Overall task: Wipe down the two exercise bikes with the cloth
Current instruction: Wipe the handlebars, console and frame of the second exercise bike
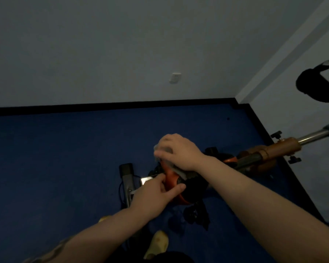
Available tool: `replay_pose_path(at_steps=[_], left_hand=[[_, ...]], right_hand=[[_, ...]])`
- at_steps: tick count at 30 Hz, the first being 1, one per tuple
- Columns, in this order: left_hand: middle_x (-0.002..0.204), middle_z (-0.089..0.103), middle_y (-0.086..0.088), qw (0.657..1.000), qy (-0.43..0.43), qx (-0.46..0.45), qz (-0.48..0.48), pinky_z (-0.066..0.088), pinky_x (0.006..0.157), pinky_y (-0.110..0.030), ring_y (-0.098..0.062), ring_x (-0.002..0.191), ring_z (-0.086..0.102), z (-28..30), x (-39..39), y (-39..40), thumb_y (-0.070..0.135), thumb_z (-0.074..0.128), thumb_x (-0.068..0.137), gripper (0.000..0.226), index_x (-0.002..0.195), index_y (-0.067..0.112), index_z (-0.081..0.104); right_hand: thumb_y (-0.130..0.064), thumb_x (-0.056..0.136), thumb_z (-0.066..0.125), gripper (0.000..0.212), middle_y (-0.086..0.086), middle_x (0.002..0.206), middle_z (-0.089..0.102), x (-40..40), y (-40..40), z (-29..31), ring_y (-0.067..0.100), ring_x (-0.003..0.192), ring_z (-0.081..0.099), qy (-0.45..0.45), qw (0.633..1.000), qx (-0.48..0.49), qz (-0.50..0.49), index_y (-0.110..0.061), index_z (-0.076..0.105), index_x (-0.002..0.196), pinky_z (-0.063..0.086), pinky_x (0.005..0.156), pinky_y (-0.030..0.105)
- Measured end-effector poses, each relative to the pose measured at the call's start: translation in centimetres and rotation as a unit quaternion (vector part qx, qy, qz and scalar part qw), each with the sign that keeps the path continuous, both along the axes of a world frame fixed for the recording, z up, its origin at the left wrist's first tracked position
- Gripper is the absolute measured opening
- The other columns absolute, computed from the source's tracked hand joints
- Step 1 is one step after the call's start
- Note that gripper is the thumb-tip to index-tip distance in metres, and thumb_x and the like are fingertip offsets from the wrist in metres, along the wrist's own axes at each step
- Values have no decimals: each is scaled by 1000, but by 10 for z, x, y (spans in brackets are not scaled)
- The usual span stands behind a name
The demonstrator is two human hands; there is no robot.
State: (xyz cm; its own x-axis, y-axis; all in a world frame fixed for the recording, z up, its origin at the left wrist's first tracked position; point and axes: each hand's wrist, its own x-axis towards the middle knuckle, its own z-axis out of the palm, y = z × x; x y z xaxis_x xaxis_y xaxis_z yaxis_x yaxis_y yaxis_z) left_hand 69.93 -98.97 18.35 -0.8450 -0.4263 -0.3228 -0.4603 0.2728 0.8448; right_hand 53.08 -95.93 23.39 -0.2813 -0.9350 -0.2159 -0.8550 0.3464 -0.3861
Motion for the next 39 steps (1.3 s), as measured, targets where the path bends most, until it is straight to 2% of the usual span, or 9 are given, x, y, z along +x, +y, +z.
replay_pose_path(at_steps=[3,8,13,18,23,28,33,36,39], left_hand=[[64,56,13,1000,-18,12,21,38,53,-26,0,57,53,-2,1,9,89,44,65,60,78,31,53],[63,55,14,995,-9,52,81,37,54,-25,2,58,53,-4,1,25,86,43,65,54,77,34,48],[64,54,13,993,-3,49,105,35,53,-25,0,56,51,-5,4,34,88,40,65,57,81,35,49],[63,57,21,988,8,45,149,34,52,-23,2,57,55,-4,2,42,86,40,66,53,79,36,48],[64,56,30,984,16,38,175,31,49,-20,6,56,53,-4,1,50,82,43,72,44,80,39,48],[62,53,14,979,16,24,200,35,53,-27,1,54,50,-3,-4,51,76,49,76,44,74,33,49],[94,65,10,987,-26,4,159,54,78,-39,-9,84,63,4,-10,49,84,47,71,64,105,29,51],[94,62,8,988,-69,-49,131,54,78,-40,-13,84,62,7,-15,47,88,45,67,71,102,27,45],[95,62,9,985,-84,-77,127,55,76,-38,-12,83,62,7,-17,47,90,44,67,73,104,27,42]], right_hand=[[-54,93,48,35,-9,116,59,-4,10,-1,12,115,47,47,981,-24,188,-29,71,98,36,100,40],[-53,92,51,26,-18,106,56,-15,-10,-2,10,106,52,-26,999,13,24,-36,70,94,44,82,35],[-55,93,42,36,-10,108,61,-14,0,0,12,108,51,58,957,5,286,-33,71,95,39,94,37],[-48,93,48,28,-10,102,62,-15,-15,0,14,98,57,-11,999,23,40,-35,70,81,48,85,40],[-48,95,45,32,-6,115,60,-15,12,3,14,113,50,65,949,-35,305,-31,71,103,36,98,36],[-49,96,41,31,-13,110,58,-7,1,-6,11,107,51,-7,999,-46,16,-40,70,86,44,89,40],[-49,97,42,34,-9,127,54,-22,23,-11,12,124,43,28,970,-81,226,-33,68,112,30,104,34],[-43,100,41,27,-14,117,59,-38,8,-8,12,115,50,-106,992,-49,45,-34,65,107,39,101,40],[-50,95,36,29,-7,116,58,-20,6,-14,17,111,50,-2,999,-38,29,-42,64,95,44,90,41]])
